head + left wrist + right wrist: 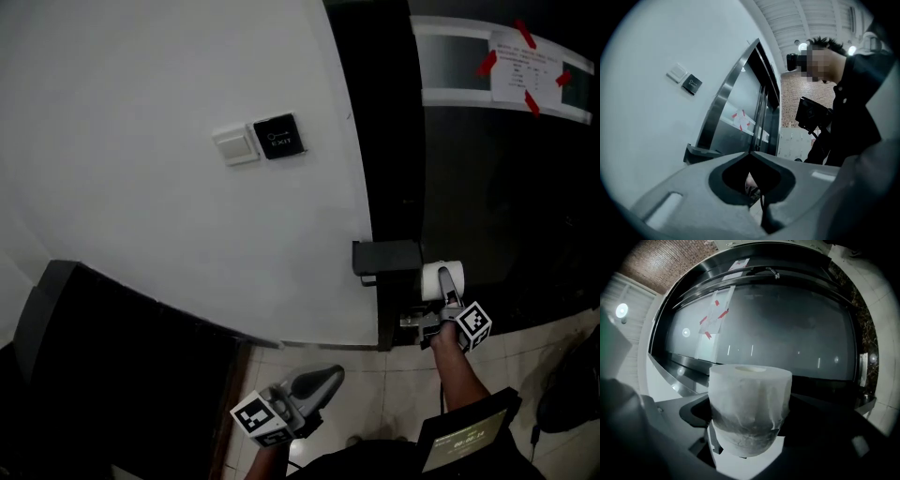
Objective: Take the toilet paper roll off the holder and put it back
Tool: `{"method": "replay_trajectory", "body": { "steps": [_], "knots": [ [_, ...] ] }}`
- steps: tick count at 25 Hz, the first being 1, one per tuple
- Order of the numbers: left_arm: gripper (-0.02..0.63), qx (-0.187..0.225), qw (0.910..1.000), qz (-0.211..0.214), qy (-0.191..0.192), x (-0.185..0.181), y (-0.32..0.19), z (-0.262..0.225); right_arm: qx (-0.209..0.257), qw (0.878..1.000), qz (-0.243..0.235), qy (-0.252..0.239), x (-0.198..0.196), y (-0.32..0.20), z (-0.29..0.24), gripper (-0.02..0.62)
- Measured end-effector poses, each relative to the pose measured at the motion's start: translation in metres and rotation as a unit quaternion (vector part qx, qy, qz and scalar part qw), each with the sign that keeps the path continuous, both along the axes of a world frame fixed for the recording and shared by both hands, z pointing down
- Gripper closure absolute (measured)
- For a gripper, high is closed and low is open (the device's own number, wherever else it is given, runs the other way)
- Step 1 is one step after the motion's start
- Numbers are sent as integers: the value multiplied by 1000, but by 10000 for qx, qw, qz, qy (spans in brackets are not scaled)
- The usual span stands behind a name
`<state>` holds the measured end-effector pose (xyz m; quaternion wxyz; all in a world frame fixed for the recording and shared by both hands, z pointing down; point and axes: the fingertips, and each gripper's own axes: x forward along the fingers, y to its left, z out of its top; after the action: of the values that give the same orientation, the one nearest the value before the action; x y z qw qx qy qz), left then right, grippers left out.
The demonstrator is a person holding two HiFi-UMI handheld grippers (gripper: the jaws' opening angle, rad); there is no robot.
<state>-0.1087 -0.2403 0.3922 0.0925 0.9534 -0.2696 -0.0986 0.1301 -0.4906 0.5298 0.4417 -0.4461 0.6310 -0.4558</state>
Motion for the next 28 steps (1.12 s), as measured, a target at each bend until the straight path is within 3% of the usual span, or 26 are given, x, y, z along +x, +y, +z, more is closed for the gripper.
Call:
{"method": "replay_trajectory", "body": {
  "steps": [5, 14, 21, 28],
  "knots": [
    [606, -155, 9986, -495, -35, -33, 5, 8, -186, 9998, 35, -103, -23, -20, 12, 153],
    [606, -163, 9976, -651, -156, -50, 16, 15, -219, 9922, -1145, -444, -157, -8, 17, 155],
    [606, -49, 9968, -799, -49, -67, 30, 8, -81, 9904, -1265, -548, -157, -8, 19, 160],
    [606, -4, 9986, -531, -69, -48, 29, 10, 36, 9813, -1901, -292, -158, 43, 24, 120]
  ]
}}
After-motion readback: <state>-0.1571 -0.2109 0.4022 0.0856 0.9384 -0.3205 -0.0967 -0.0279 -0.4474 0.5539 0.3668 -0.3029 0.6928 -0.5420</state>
